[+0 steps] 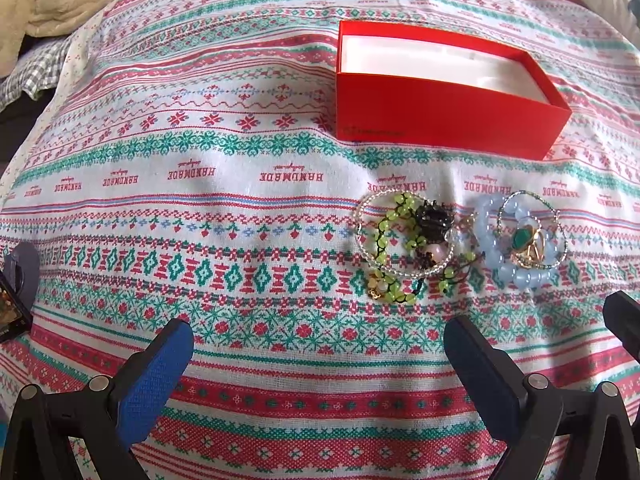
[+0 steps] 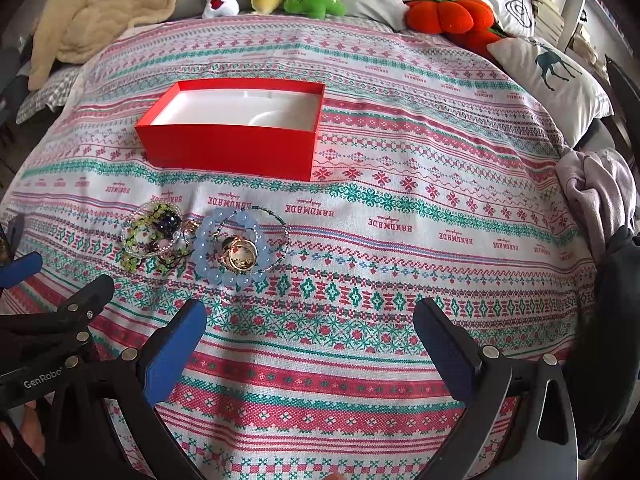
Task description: Organize jewelry
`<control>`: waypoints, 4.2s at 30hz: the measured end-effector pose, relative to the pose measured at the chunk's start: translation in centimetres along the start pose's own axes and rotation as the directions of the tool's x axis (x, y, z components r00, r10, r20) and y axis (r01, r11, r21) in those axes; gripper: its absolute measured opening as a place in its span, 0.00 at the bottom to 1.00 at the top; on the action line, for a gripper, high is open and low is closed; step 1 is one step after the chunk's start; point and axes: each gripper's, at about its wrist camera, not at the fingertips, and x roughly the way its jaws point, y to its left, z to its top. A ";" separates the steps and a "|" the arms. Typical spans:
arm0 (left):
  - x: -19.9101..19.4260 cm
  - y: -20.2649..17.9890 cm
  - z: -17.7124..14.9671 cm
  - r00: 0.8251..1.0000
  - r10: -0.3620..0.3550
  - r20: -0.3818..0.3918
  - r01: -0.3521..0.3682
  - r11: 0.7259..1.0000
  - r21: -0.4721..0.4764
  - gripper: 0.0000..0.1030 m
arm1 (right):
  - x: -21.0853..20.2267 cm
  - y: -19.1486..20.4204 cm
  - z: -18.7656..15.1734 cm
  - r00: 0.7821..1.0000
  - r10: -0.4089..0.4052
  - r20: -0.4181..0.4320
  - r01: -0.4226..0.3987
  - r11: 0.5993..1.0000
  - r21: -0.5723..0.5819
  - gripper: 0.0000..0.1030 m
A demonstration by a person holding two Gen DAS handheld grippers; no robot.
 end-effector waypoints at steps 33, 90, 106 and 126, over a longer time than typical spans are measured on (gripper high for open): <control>-0.3 0.4 0.1 1.000 0.008 0.005 -0.008 1.000 -0.003 1.00 | -0.1 -0.2 -0.1 1.000 -0.004 0.003 0.004 1.000 -0.001 1.00; 4.5 0.0 3.1 0.900 -0.436 -0.024 0.428 0.870 0.244 0.86 | 4.7 -0.1 2.7 0.918 0.396 -0.013 -0.384 0.881 -0.277 0.83; 5.8 -3.7 3.9 0.927 -0.373 -0.047 0.360 0.847 0.391 0.77 | 7.5 2.1 2.9 0.925 0.367 -0.097 -0.377 0.857 -0.351 0.70; 5.8 -2.6 3.8 0.938 -0.345 -0.029 0.330 0.865 0.379 0.56 | 7.7 2.0 3.6 0.919 0.381 -0.103 -0.393 0.855 -0.338 0.55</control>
